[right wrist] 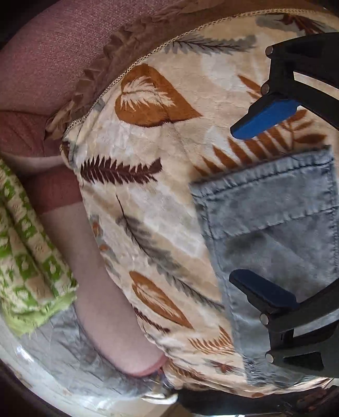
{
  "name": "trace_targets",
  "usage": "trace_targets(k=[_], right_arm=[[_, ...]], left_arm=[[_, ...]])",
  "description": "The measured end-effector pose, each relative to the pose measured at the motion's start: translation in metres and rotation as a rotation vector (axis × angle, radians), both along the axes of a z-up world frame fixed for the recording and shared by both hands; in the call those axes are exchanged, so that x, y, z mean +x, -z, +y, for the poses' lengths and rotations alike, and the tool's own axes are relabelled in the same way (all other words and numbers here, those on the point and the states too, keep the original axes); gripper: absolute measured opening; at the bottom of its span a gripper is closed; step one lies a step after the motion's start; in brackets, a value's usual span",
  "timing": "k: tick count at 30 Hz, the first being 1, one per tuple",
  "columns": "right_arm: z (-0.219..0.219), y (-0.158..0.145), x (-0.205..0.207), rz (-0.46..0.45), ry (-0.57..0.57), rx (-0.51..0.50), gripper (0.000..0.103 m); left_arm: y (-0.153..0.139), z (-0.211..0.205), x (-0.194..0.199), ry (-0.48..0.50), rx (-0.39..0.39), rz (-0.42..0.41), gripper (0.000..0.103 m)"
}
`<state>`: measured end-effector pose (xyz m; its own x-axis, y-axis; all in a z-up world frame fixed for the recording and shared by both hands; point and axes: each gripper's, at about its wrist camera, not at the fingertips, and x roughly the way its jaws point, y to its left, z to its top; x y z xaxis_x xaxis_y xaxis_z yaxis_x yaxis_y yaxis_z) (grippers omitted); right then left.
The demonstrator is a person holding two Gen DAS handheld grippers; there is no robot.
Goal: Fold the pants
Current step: 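Grasp the jeans leg hems with the left and right tools, then lift the held legs and fold them over toward the waistband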
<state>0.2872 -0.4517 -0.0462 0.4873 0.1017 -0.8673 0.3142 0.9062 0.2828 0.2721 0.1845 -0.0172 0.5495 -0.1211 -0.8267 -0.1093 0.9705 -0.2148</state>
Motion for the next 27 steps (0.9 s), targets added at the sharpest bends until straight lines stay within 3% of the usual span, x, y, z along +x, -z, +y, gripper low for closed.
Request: trace_targets(k=[5,6,8,13,15,16,17,23,24,25,27], right_arm=[[0.001,0.023,0.025,0.073,-0.033,-0.033,0.083],[0.001,0.026,0.027,0.08,-0.039,-0.033,0.082],[0.002,0.034,0.029,0.091,-0.046,-0.029,0.079],[0.004,0.037,0.032,0.09,-0.044,-0.033,0.078],[0.005,0.034,0.032,0.09,-0.053,-0.023,0.074],[0.004,0.033,0.032,0.09,-0.056,-0.02,0.069],[0.005,0.031,0.033,0.092,-0.056,-0.02,0.066],[0.009,0.037,0.041,0.113,-0.072,-0.055,0.061],[0.01,0.035,0.041,0.103,-0.076,-0.054,0.055],[0.011,0.031,0.04,0.097,-0.075,-0.066,0.032],[0.011,0.022,0.037,0.075,-0.076,-0.085,0.016]], left_arm=[[0.019,0.026,0.034,-0.069,-0.051,0.053,0.095],[0.024,0.026,0.039,-0.067,-0.057,0.069,0.09],[0.034,0.022,0.049,-0.045,-0.065,0.117,0.063],[0.053,0.017,0.06,-0.054,-0.063,0.149,0.058],[0.051,0.017,0.061,-0.054,-0.063,0.139,0.042],[0.051,0.015,0.062,-0.046,-0.059,0.145,0.015],[0.051,0.013,0.064,-0.043,-0.04,0.154,0.003],[0.056,-0.002,0.07,-0.019,0.084,0.159,0.003],[0.054,-0.003,0.07,-0.017,0.096,0.155,0.003],[0.051,-0.004,0.069,-0.017,0.105,0.145,0.003],[0.04,-0.006,0.066,-0.019,0.122,0.109,0.003]])
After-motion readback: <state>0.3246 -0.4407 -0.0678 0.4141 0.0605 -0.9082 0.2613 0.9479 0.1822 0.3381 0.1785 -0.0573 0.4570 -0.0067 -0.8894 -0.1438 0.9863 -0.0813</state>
